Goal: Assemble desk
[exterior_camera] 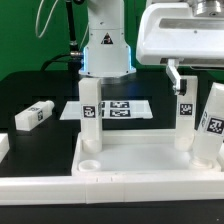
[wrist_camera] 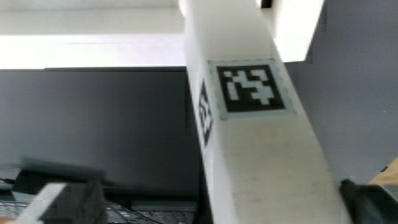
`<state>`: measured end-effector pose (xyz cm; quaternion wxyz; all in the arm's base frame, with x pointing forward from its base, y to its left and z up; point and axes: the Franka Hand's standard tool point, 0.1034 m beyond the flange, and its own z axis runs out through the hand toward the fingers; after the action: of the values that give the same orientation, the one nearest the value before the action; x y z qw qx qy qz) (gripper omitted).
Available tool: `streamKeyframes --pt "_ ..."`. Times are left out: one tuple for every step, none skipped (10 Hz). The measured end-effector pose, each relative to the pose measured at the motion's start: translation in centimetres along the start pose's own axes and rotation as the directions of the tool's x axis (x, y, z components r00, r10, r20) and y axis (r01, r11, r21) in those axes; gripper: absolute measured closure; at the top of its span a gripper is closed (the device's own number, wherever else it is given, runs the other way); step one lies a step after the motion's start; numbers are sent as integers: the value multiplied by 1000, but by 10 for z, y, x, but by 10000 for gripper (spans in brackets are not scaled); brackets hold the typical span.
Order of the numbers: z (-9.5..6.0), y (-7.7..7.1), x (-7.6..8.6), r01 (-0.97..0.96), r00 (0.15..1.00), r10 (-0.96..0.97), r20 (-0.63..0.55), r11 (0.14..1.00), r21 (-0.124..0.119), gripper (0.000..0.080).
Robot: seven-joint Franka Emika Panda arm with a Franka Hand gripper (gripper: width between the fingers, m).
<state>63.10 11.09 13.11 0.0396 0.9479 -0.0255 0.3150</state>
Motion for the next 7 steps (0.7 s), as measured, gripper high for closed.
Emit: streamKeyframes --pt "0 0 1 6 1000 -6 2 1000 -1 151" --pt "-4 4 9 10 1000 -10 24 1000 1 151" --pt "-10 7 20 -7 998 6 64 1000 14 151" --pt "-11 7 27 -29 997 27 68 999 30 151" --pt "-7 8 26 -41 989 37 143 999 22 151" --pt "-7 9 31 -49 968 46 245 999 5 151" --pt "-8 12 41 -63 956 60 287 998 0 151"
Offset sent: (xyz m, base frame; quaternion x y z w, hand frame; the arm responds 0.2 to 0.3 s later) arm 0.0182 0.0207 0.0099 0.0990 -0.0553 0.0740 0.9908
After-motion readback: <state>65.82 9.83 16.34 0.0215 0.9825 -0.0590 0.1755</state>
